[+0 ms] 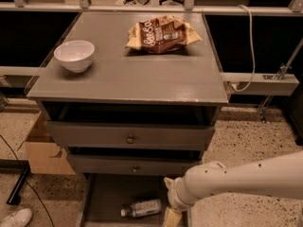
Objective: Pick blue plastic bottle from bottom drawer and place on counter
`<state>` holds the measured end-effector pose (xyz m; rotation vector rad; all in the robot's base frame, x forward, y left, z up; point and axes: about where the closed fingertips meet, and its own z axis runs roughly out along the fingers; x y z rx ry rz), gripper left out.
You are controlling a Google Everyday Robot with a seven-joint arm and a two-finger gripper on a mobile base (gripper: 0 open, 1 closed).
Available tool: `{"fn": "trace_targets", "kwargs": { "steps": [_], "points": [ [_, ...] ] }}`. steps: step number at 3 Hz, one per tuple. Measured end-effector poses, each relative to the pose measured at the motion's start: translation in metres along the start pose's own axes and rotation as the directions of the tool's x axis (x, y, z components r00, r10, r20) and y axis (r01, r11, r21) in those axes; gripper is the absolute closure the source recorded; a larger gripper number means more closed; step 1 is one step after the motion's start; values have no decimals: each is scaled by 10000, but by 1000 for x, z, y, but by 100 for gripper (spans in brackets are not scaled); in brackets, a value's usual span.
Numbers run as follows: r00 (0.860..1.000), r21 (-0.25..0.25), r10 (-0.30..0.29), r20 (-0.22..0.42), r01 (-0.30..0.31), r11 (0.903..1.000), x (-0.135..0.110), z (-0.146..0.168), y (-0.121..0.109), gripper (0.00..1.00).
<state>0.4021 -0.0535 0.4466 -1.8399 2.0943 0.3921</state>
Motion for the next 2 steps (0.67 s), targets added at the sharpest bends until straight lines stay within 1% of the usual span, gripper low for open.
{"fn": "trace_targets", "kwargs": {
  "steps": [1,2],
  "points": [
    [9986,-486,-391,346,408,9980,-6,50,-3,0],
    [9983,-583,-403,420,428,9974,-6,58,-1,0]
  ]
}}
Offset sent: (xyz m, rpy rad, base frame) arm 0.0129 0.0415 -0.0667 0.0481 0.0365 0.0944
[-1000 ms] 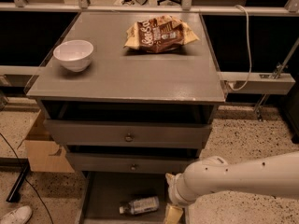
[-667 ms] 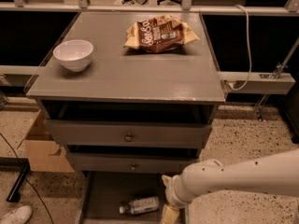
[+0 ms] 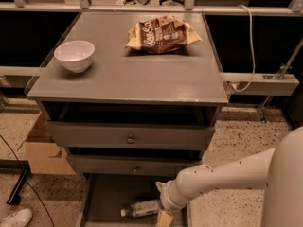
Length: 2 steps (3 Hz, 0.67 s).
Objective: Pick blue plastic bottle from bottom drawer and place on counter
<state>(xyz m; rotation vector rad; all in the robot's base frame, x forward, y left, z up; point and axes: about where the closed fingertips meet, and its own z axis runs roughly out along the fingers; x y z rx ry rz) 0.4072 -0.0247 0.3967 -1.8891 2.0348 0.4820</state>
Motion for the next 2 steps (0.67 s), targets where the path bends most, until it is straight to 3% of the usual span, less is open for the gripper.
{"fn": "trace_targets", "kwargs": {
  "steps": [2],
  "points": [
    [9987,-41,-214,-460,212,9998,17,65,-9,0]
  ]
}}
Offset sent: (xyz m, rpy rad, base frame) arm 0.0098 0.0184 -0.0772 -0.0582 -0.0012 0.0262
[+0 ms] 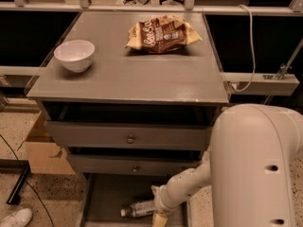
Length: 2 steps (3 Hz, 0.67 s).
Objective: Pick blue plastic bottle from bottom drawer and place on counter
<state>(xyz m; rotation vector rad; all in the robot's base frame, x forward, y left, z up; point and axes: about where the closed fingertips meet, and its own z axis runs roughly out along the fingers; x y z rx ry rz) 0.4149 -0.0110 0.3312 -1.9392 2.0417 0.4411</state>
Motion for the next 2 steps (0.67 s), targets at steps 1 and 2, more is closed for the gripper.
{"fn": "trace_targets", "kwargs": {
  "steps": [1,2],
  "points": [
    [10000,0,0,1,0,10000,0,0,0,0],
    [9996,3,87,287,-87,10000,4,14,-2,0]
  ]
}}
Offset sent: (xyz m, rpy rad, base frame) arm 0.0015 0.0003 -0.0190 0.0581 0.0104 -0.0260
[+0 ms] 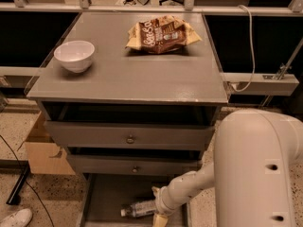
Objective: Pick blue plastic bottle from bottom drawer and place on counter
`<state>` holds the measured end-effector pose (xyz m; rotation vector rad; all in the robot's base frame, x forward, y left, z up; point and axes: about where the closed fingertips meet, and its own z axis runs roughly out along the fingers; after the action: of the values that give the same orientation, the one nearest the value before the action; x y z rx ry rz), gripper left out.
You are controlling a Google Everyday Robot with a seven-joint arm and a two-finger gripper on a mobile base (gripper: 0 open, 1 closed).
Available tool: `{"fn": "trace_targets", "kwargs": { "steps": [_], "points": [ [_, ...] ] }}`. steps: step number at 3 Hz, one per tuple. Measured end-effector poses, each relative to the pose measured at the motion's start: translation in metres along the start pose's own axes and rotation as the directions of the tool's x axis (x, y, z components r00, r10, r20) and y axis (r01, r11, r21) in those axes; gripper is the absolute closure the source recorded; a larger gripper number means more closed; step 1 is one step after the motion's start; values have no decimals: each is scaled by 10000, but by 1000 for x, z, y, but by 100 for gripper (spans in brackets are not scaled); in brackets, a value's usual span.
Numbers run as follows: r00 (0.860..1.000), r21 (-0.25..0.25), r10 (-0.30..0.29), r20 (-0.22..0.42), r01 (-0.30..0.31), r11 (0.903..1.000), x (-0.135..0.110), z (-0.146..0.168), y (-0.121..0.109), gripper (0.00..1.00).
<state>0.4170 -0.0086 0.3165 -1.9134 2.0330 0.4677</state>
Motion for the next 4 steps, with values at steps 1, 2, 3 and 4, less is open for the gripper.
{"fn": "trace_targets", "kwargs": {
  "steps": [1,2,3,4],
  "points": [
    [10000,-30,8,56,-8,10000,9,21,-7,0],
    [9999,-111,-137,-23,137,9998,16,39,-17,0],
    [9993,-311,-378,-11,378,9988,18,73,-33,0],
    [9993,-331,-385,2,385,9987,18,74,-32,0]
  ]
}}
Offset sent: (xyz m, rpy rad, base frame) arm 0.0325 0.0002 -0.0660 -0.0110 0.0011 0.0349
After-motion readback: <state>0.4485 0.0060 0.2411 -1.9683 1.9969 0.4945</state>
